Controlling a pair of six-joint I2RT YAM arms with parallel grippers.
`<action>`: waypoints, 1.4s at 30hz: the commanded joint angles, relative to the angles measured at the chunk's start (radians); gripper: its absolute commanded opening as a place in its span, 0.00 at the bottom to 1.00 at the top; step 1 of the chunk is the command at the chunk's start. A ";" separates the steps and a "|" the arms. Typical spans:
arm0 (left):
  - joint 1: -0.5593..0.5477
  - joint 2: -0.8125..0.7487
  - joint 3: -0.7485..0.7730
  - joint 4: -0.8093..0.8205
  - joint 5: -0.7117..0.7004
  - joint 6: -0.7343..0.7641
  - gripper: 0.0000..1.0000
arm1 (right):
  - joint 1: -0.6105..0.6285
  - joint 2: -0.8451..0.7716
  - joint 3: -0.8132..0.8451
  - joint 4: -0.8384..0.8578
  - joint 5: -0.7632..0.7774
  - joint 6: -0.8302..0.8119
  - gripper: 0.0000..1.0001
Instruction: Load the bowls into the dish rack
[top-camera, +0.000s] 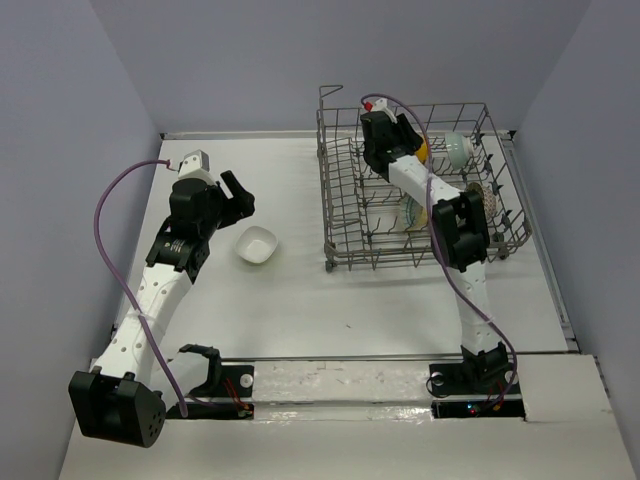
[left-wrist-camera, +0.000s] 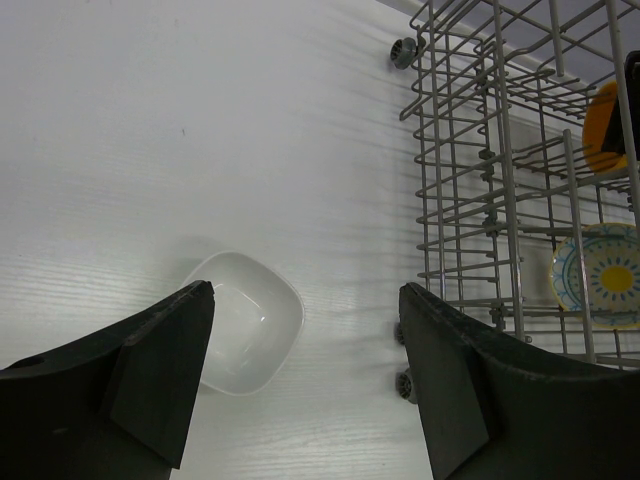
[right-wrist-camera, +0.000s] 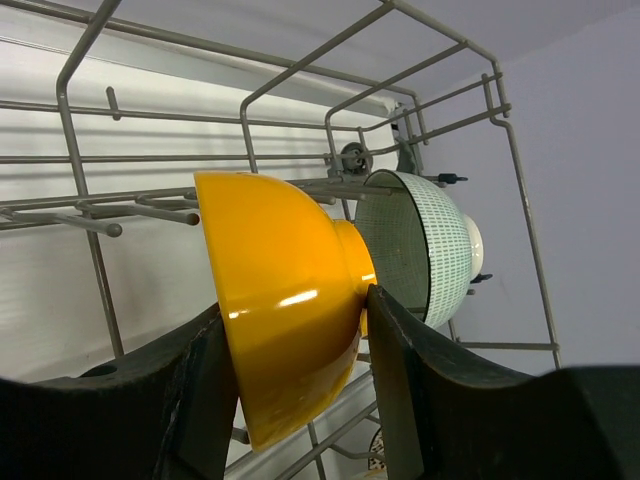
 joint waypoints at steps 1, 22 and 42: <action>0.008 0.000 -0.007 0.035 -0.002 -0.002 0.84 | -0.031 -0.083 0.060 -0.069 -0.102 0.153 0.54; 0.008 0.016 -0.009 0.035 -0.003 0.002 0.84 | -0.059 -0.169 0.006 -0.146 -0.194 0.279 0.72; 0.008 0.022 -0.009 0.033 -0.008 0.002 0.84 | -0.059 -0.272 -0.051 -0.175 -0.370 0.384 0.76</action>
